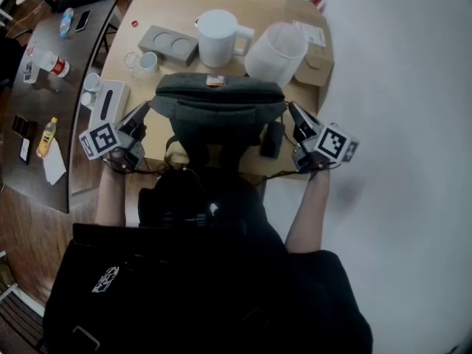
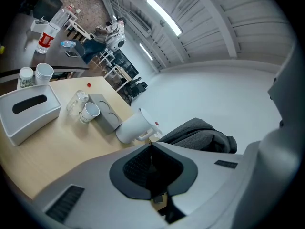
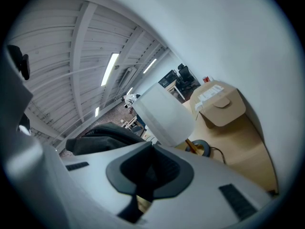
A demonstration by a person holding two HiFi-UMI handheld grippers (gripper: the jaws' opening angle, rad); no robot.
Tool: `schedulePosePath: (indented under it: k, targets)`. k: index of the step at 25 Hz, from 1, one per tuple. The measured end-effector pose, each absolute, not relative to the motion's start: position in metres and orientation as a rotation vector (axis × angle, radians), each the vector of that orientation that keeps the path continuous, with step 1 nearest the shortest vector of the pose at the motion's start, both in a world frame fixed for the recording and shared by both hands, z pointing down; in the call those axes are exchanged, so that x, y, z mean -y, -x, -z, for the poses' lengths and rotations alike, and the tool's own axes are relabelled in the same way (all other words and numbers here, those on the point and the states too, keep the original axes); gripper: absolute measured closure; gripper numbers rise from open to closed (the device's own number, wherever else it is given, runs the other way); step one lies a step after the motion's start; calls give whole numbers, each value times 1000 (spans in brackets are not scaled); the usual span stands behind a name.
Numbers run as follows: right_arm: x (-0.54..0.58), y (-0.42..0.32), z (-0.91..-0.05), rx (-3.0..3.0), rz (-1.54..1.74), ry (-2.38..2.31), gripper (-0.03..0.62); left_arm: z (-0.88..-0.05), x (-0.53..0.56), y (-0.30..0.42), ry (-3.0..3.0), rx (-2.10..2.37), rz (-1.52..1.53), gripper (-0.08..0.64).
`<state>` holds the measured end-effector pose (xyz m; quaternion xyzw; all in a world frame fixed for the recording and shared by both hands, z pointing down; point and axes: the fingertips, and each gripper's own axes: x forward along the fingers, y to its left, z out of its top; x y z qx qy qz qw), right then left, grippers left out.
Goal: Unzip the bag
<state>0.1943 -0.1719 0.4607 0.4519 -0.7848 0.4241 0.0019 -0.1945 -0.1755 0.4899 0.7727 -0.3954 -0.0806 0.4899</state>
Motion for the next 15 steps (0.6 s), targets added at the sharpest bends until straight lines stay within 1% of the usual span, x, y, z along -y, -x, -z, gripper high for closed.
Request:
schedulePosePath:
  k: [15]
  targets:
    - [173,-195,-469,2457,-1364,-1401,578,-499,174,198,-1828,987,200,554]
